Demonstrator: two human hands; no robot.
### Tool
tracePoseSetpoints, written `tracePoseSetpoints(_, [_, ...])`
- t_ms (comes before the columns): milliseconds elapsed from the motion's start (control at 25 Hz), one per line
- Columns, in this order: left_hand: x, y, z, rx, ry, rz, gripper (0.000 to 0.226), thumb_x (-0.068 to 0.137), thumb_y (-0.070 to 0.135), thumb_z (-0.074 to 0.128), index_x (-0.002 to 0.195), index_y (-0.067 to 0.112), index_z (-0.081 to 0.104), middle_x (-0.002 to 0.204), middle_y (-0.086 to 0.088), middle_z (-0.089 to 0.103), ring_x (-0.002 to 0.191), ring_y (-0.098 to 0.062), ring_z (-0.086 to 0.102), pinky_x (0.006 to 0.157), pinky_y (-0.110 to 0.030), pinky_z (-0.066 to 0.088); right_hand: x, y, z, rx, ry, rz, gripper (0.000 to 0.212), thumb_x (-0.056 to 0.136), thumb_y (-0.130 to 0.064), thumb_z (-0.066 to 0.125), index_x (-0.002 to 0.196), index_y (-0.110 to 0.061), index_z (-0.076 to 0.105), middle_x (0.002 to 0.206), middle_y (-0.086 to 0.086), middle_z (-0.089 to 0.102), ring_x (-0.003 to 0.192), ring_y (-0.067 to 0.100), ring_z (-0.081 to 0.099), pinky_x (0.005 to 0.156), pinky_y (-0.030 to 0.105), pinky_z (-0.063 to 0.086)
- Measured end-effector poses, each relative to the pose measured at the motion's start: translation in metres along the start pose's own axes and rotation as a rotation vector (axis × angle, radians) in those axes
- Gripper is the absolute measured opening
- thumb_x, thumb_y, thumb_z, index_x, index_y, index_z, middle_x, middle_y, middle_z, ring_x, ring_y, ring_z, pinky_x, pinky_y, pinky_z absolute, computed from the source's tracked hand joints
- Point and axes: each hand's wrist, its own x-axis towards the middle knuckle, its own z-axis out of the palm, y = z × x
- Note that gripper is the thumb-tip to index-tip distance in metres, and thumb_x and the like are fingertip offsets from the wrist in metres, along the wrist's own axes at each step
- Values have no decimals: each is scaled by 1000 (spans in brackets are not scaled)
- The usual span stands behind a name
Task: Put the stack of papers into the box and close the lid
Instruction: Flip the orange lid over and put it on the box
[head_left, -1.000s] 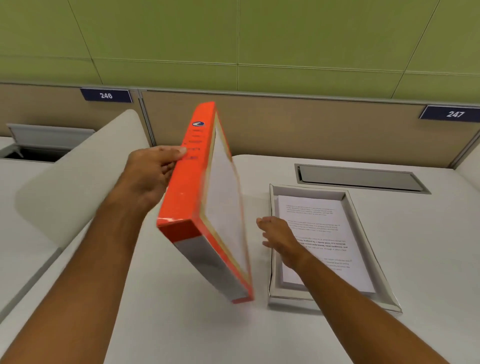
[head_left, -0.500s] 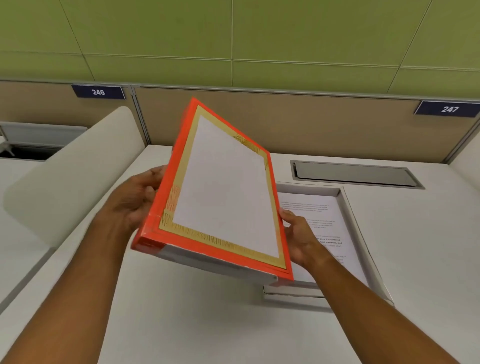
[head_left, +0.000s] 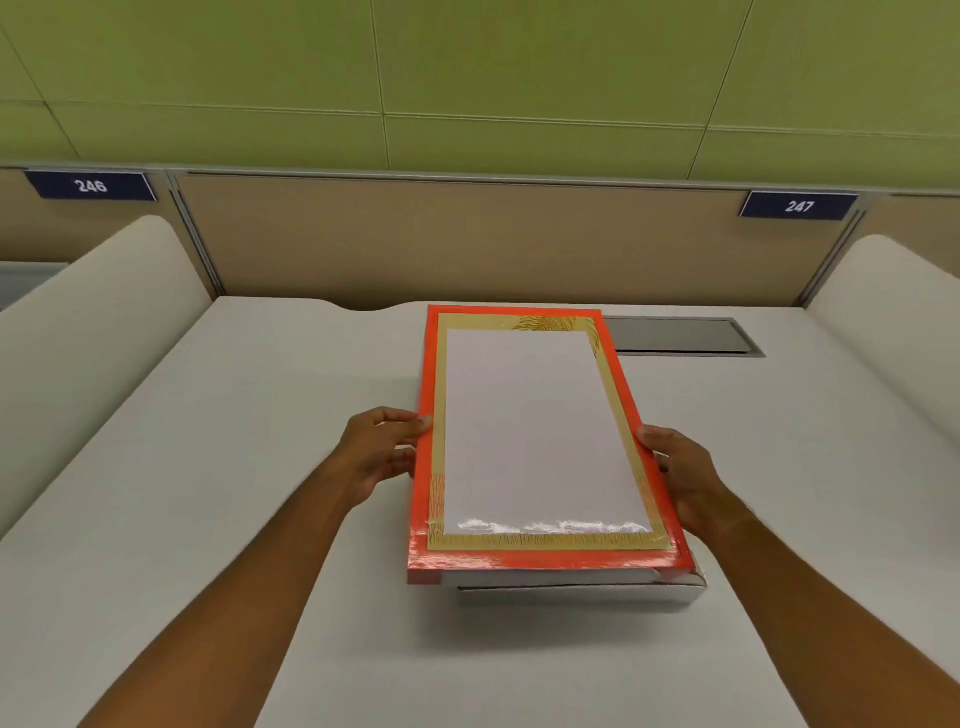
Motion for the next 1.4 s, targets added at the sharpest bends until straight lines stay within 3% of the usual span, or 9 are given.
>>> tracePoseSetpoints(320, [28, -32, 46, 87, 53, -62, 32, 80, 16, 78, 104, 3, 62, 97, -19, 74, 83, -37, 72, 76, -47, 61, 19, 15, -41, -107, 76, 29, 25, 95, -26, 57, 109, -6, 64, 100, 15, 72, 84, 35, 70, 74, 45, 60])
tracePoseSetpoints(600, [39, -43, 57, 121, 118, -86, 31, 81, 18, 77, 105, 5, 63, 98, -16, 74, 84, -33, 74, 77, -45, 62, 35, 27, -50, -180, 54, 39, 29, 97, -26, 55, 116, -4, 62, 99, 13, 68, 83, 32, 67, 81, 47, 57])
tracePoseSetpoints(800, [43, -47, 59, 136, 168, -112, 29, 83, 21, 75, 103, 4, 64, 95, -16, 74, 82, -32, 74, 72, -42, 62, 42, 26, -46, -245, 38, 80, 25, 98, -27, 53, 112, -8, 60, 102, 13, 68, 83, 30, 66, 75, 43, 55])
tracePoseSetpoints(1000, [46, -45, 66, 195, 179, -170, 23, 87, 22, 70, 102, 4, 66, 95, -15, 74, 82, -31, 74, 76, -44, 61, 48, 21, -48, -340, 15, 127, 26, 95, -30, 57, 110, -9, 60, 108, 14, 68, 92, 34, 66, 76, 45, 54])
tracePoseSetpoints(1200, [54, -34, 63, 248, 215, -141, 18, 85, 9, 71, 99, -2, 68, 95, -17, 74, 79, -29, 75, 76, -45, 62, 63, 4, -48, -379, 62, 120, 22, 88, -20, 70, 100, -2, 65, 105, 16, 70, 94, 35, 69, 90, 50, 56])
tracePoseSetpoints(1400, [62, -34, 63, 265, 247, -190, 15, 82, 0, 72, 96, -6, 68, 91, -19, 74, 75, -29, 74, 71, -43, 62, 73, 3, -46, -414, 65, 166, 13, 86, -10, 71, 94, -2, 65, 104, 18, 71, 86, 34, 72, 85, 49, 59])
